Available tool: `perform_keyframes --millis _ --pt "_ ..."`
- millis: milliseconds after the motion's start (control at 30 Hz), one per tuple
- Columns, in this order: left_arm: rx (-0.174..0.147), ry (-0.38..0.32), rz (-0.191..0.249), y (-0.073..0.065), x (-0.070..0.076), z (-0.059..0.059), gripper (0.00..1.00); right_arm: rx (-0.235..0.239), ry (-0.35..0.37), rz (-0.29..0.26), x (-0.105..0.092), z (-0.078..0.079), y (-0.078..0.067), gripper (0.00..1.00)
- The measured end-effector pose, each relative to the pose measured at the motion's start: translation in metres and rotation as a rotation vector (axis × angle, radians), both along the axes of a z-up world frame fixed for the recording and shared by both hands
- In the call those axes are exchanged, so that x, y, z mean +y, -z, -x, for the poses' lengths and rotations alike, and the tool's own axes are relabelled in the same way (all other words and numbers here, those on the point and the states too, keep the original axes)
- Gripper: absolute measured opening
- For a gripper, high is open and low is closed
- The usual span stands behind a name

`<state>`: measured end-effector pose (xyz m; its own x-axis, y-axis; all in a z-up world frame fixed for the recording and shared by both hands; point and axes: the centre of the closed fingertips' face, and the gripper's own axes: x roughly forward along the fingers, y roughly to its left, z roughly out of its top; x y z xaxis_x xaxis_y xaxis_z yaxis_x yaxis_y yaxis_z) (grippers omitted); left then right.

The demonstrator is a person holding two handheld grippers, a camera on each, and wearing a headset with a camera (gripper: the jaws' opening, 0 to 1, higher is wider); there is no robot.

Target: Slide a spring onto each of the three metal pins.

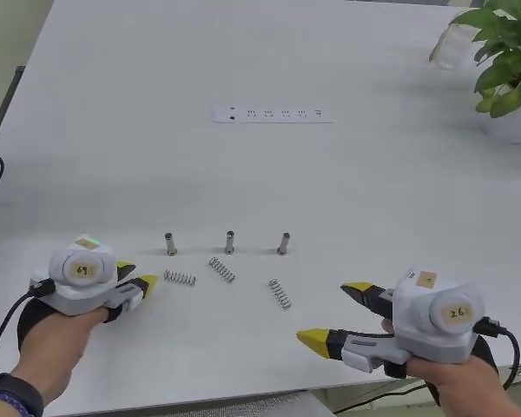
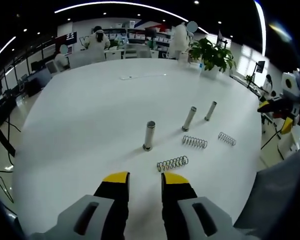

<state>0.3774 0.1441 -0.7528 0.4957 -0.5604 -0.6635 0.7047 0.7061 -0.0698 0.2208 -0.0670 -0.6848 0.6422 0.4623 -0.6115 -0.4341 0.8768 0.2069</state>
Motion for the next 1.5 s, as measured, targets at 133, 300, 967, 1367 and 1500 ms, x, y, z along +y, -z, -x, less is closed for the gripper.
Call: perform_keyframes --millis 133,300,967,1367,1500 --pt "-0.01 0.01 0.008 -0.004 0.004 0.005 0.2 0.003 -0.007 -0.001 0.002 0.0 0.001 0.64" --pt "-0.023 0.021 0.018 -0.013 0.006 0.012 0.23 0.001 -0.014 -0.004 0.004 -0.002 0.001 0.64" --pt "-0.045 0.049 0.047 -0.028 0.018 0.023 0.38 0.001 -0.041 -0.002 0.009 -0.01 0.003 0.64" --pt "-0.075 0.096 0.047 -0.046 0.013 0.035 0.42 -0.005 -0.06 -0.003 0.013 -0.018 0.002 0.64" --pt "-0.074 0.116 0.034 -0.046 0.012 0.037 0.41 -0.006 -0.066 -0.002 0.014 -0.018 0.001 0.64"
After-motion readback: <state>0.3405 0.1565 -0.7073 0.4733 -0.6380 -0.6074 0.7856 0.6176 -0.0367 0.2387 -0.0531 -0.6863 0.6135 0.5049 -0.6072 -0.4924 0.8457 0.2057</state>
